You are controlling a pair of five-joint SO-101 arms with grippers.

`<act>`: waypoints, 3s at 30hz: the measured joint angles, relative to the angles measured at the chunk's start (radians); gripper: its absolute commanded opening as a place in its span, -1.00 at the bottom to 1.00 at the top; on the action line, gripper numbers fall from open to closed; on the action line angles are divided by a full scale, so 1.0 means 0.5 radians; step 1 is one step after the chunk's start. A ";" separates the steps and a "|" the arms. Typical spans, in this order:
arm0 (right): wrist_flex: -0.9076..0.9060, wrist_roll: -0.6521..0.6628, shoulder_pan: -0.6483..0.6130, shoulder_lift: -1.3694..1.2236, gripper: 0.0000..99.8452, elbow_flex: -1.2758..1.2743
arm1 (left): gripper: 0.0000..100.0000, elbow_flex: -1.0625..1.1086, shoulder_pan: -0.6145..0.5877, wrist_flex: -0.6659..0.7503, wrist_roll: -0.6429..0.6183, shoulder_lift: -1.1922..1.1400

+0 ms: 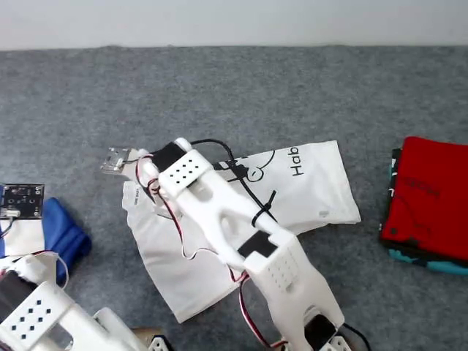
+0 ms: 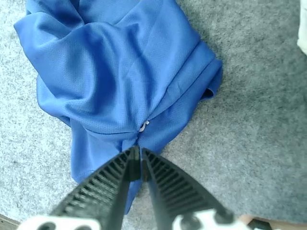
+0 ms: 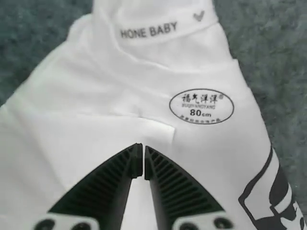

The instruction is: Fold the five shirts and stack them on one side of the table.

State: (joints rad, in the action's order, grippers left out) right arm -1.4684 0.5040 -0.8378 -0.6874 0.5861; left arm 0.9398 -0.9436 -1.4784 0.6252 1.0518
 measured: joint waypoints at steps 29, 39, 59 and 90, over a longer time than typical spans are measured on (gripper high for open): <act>-0.242 -0.003 -0.522 1.227 -0.48 -1.645 | -0.97 -0.117 -0.190 -0.006 0.000 0.000; 0.491 -0.003 -0.718 1.682 -0.48 -2.532 | -0.97 -0.117 -0.199 -0.006 0.049 0.000; 0.589 0.129 -0.712 1.185 -0.81 -2.314 | -0.97 -0.117 -0.199 -0.006 0.049 0.000; 0.117 0.350 -0.242 1.040 -0.97 -1.363 | -0.97 -0.117 -0.199 -0.006 0.049 0.000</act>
State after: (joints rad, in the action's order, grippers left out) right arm -1.4101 0.6790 -0.9590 -0.1672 -0.0951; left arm 0.8815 -1.0434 -1.4814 0.6498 1.0518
